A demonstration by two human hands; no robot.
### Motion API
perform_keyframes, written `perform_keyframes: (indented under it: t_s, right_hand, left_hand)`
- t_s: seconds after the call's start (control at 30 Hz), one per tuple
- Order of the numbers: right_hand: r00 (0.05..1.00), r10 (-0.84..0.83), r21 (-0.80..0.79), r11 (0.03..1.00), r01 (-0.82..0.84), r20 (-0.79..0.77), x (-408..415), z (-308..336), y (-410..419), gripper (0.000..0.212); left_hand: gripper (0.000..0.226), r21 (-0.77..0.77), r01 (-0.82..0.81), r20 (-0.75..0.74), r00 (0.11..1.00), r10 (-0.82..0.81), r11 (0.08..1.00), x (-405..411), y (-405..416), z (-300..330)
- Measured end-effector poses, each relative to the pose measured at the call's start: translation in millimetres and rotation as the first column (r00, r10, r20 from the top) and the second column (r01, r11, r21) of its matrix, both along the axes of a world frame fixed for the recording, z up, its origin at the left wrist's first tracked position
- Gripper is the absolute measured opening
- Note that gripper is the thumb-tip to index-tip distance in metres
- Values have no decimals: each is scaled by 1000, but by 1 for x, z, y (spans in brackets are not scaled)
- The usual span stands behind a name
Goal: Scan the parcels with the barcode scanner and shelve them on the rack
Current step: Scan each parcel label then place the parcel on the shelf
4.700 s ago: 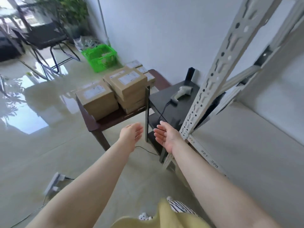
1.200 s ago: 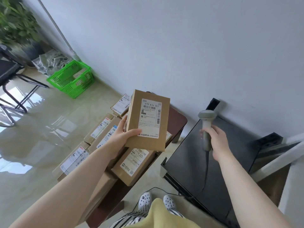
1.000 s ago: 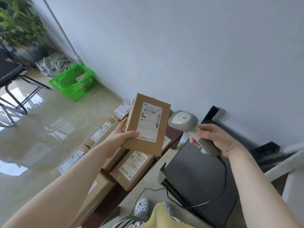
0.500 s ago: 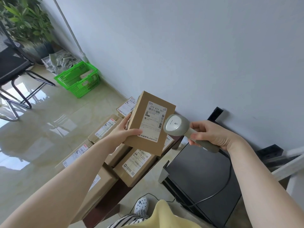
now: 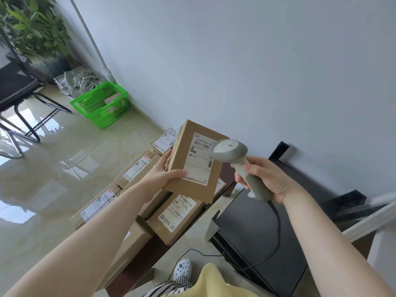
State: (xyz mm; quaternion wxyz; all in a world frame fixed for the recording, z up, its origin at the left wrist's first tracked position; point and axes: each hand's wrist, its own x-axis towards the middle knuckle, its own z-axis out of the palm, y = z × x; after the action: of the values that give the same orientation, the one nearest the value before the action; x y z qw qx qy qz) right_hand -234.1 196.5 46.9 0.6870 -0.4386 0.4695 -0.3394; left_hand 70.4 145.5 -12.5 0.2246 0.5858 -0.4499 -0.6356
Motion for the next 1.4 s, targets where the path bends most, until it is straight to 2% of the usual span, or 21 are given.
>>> perform_keyframes:
  t_s: [0.07, 0.2, 0.27, 0.33, 0.5, 0.6, 0.97, 1.03, 1.1, 1.17, 1.23, 1.33, 1.4]
  right_hand:
    - [982, -130, 62, 990, 123, 135, 20, -4, 5, 61]
    - [898, -343, 253, 927, 277, 275, 53, -7, 11, 49]
    - [864, -396, 308, 902, 302, 311, 61, -6, 12, 51]
    - [849, -418, 319, 893, 318, 324, 66, -5, 13, 50]
    - [838, -449, 328, 878, 349, 310, 69, -2, 14, 35]
    - [854, -451, 302, 878, 373, 258, 69, -2, 15, 33]
    - [811, -512, 316, 848, 425, 284, 59, -6, 19, 38]
    - [786, -581, 310, 802, 510, 211, 50, -12, 20, 38]
    - [724, -683, 294, 714, 635, 97, 37, -24, 22, 35]
    - [633, -772, 268, 597, 756, -68, 18, -46, 24, 26]
    - [521, -819, 251, 467, 848, -239, -1, -71, 28, 26]
    - [356, -855, 230, 286, 930, -378, -22, -100, 39, 43]
    - [307, -854, 199, 243, 949, -419, -30, -117, 45, 47]
  left_hand:
    - [103, -13, -39, -16, 999, 38, 999, -9, 3, -1]
    - [125, -29, -115, -23, 993, 115, 993, -29, 8, -5]
    - [119, -24, -151, -30, 988, 150, 988, -37, 9, -7]
    - [115, -19, -179, -23, 984, 179, 984, -43, 9, -7]
    - [129, -9, -162, 70, 984, 162, 987, -48, 8, -10]
    - [133, -3, -152, 96, 984, 152, 988, -47, 8, -16]
    - [133, -8, -162, 45, 986, 162, 987, -49, 11, -12]
    - [124, -9, -174, -8, 985, 174, 985, -48, 15, -8]
    - [110, -10, -194, -37, 980, 193, 981, -44, 19, -10]
    - [99, -10, -208, -47, 977, 207, 978, -40, 23, -11]
    - [91, 1, -225, -71, 972, 225, 974, -37, 26, -13]
    - [95, 36, -252, -91, 963, 254, 967, -35, 28, -16]
    - [106, 36, -246, -72, 966, 248, 969, -37, 30, -17]
